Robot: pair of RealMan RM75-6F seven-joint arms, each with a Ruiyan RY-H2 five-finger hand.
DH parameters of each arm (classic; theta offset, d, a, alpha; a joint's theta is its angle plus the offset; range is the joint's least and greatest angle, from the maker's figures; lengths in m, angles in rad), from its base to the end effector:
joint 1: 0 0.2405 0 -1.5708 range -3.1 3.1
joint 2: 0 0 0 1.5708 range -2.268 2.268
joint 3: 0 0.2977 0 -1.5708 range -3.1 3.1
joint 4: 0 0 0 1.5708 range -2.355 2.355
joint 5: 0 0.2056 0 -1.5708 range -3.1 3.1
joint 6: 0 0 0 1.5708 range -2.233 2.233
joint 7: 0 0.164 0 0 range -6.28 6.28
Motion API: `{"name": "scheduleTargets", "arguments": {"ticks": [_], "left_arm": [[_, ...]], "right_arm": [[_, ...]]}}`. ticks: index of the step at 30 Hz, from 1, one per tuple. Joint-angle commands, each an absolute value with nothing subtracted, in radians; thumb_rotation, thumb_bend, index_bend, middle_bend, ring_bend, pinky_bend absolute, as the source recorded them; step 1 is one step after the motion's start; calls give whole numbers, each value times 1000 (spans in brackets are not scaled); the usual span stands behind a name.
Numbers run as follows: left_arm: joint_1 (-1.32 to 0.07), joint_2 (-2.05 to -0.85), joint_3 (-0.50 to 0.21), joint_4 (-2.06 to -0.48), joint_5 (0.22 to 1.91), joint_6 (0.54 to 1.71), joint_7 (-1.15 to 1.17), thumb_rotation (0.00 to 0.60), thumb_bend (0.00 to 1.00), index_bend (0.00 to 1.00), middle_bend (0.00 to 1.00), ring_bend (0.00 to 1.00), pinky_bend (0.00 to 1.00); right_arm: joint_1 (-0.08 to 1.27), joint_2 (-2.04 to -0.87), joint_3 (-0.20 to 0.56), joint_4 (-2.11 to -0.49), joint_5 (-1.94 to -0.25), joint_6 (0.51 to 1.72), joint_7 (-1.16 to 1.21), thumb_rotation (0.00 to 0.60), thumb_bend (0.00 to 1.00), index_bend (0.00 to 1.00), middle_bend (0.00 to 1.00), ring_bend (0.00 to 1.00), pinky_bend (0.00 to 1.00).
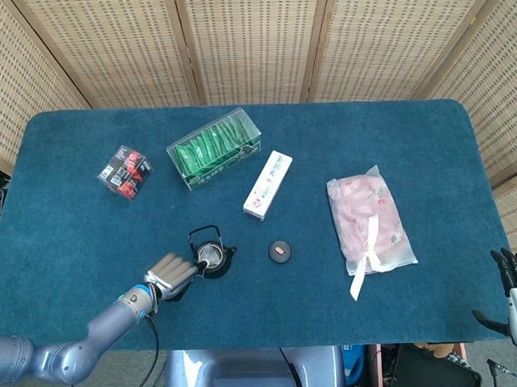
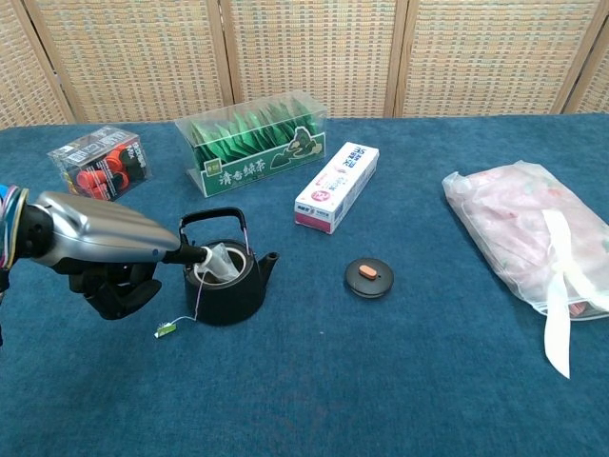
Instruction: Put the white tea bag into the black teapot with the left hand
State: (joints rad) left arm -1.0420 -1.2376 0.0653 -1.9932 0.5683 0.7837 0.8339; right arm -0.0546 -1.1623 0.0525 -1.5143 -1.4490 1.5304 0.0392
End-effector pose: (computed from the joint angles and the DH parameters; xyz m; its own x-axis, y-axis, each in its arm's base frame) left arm -0.1422 0.3234 0.0055 0.7505 0.5126 0.4171 0.6608 -0.5881 -0.4663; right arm -0.3916 -0.1523 0.1861 0.4091 -0.0051 0.9125 -0.8984 0.1730 0.4037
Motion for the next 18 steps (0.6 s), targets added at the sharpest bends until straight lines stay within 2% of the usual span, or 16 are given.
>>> {"name": "scheduleTargets", "arguments": {"ticks": [1, 15, 18], "left_arm": [[-1069, -1255, 84, -1980, 535, 795, 835, 600, 815, 37, 946, 885, 729], [-1106, -1273, 114, -1954, 533, 794, 769, 600, 815, 37, 944, 885, 729], [-1093, -1267, 98, -1962, 567, 815, 733, 600, 815, 37, 939, 885, 729]], "right_arm": [[-55, -1163, 52, -1514, -1448, 1529, 40, 600, 170, 74, 127, 28, 81], [-57, -1162, 52, -1515, -1447, 1530, 39, 600, 170, 74, 127, 28, 81], [-58, -1162, 52, -1515, -1447, 1530, 38, 600, 170, 74, 127, 28, 81]]}}
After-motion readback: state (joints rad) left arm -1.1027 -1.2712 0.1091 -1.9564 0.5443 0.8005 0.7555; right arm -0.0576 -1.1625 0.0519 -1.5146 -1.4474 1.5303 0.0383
